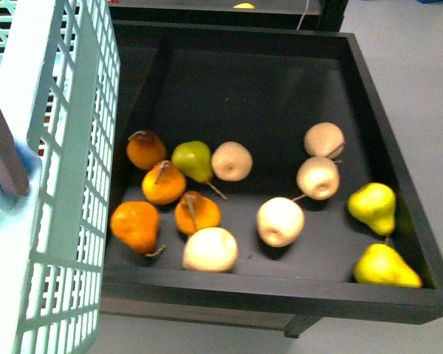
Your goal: Pick mango and avocado into basket
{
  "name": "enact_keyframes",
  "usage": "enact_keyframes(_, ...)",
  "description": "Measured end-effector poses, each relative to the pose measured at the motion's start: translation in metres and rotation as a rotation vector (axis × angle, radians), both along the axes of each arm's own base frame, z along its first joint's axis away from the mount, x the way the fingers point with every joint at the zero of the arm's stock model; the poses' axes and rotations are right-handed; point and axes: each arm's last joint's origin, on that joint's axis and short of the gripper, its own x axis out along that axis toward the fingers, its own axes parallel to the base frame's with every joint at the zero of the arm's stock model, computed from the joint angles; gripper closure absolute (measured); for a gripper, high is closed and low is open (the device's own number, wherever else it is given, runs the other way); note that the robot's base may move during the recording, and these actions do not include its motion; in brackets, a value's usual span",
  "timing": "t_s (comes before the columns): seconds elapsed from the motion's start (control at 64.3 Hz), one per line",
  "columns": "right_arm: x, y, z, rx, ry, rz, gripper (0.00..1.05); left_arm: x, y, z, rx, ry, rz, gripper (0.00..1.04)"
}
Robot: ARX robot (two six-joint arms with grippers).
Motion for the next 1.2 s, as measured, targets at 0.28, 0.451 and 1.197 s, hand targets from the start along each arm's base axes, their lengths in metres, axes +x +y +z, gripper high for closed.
enact_keyframes(0.28, 0.0000, -0.0001, 0.0001, 0.000, -0.001, -0.002, 0.09, -0.0001, 0.0000, 0.0004, -0.001, -0.001, 0.000, 0.90)
enact_keyframes(0.451, 0.0000, -0.0001, 0.0001, 0.000, -0.001, -0.002, 0.09, -0.0001, 0.0001, 0.0005, -0.001, -0.002, 0.000, 0.90)
enact_keyframes(1.197, 0.0000, 0.0000, 0.0001, 0.000, -0.001, 0.000, 0.09, -0.0002, 0.0002, 0.0006, 0.000, -0.002, 0.001, 0.90)
